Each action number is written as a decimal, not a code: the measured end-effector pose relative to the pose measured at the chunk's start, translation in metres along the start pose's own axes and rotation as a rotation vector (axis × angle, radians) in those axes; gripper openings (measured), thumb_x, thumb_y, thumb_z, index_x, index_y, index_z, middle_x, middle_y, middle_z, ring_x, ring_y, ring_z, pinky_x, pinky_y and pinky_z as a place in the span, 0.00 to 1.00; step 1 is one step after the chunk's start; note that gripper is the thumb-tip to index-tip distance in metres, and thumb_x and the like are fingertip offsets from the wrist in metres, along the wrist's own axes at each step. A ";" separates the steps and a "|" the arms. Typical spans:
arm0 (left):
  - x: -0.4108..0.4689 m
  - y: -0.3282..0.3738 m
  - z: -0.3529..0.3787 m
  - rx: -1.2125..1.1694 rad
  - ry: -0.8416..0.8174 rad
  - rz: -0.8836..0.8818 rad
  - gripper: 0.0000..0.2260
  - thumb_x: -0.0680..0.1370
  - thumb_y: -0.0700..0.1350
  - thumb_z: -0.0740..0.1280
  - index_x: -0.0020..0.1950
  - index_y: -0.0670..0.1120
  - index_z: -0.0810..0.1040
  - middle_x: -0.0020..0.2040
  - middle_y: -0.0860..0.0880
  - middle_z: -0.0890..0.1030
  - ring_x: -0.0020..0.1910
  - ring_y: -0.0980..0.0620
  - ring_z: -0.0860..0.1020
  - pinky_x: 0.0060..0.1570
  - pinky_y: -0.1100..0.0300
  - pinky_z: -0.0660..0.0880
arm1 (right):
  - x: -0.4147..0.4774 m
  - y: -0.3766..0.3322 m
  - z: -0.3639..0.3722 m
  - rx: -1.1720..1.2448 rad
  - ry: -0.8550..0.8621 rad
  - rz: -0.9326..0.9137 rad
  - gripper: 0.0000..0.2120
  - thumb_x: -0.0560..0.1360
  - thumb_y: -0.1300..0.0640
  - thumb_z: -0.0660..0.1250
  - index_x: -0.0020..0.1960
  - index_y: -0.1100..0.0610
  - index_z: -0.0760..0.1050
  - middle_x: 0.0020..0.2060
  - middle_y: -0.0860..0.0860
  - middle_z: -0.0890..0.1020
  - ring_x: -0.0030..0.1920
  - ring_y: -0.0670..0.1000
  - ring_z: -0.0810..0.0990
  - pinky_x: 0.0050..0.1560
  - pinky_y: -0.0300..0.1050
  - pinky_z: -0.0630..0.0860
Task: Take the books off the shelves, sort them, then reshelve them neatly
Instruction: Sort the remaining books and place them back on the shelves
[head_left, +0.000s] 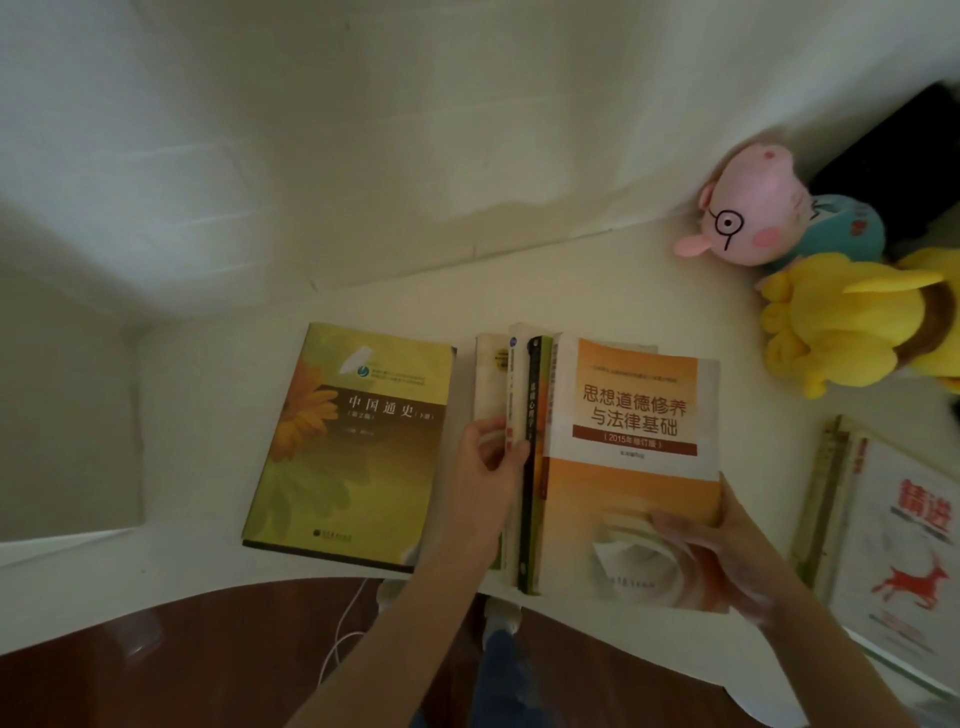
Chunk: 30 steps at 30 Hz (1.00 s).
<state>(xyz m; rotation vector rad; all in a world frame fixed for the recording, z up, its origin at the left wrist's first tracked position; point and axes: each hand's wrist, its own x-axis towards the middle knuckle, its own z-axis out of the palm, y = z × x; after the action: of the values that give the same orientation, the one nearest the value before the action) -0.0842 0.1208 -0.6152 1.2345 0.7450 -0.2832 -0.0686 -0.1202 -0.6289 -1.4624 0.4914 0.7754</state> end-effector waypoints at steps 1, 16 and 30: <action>-0.001 -0.001 0.000 -0.018 0.010 0.006 0.11 0.77 0.40 0.66 0.56 0.51 0.72 0.52 0.50 0.82 0.47 0.58 0.82 0.42 0.63 0.79 | -0.002 -0.002 0.000 -0.003 0.004 -0.004 0.49 0.49 0.57 0.85 0.66 0.48 0.69 0.54 0.54 0.82 0.52 0.58 0.83 0.45 0.54 0.81; 0.001 0.012 -0.056 0.186 0.178 0.288 0.20 0.73 0.40 0.71 0.61 0.50 0.67 0.52 0.58 0.77 0.46 0.64 0.79 0.39 0.66 0.78 | -0.005 0.000 -0.018 0.032 0.104 -0.104 0.38 0.61 0.69 0.75 0.67 0.51 0.69 0.56 0.56 0.82 0.54 0.62 0.82 0.42 0.54 0.81; -0.025 0.073 -0.152 0.185 0.237 0.410 0.19 0.74 0.37 0.69 0.55 0.58 0.71 0.48 0.53 0.82 0.41 0.54 0.83 0.33 0.59 0.80 | -0.005 -0.023 0.034 -0.087 0.100 -0.147 0.42 0.57 0.63 0.81 0.66 0.51 0.64 0.55 0.52 0.79 0.51 0.55 0.81 0.38 0.47 0.81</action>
<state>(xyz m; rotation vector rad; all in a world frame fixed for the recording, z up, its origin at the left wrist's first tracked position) -0.1149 0.2809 -0.5648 1.5817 0.6580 0.1374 -0.0608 -0.0857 -0.6067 -1.6054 0.4244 0.6158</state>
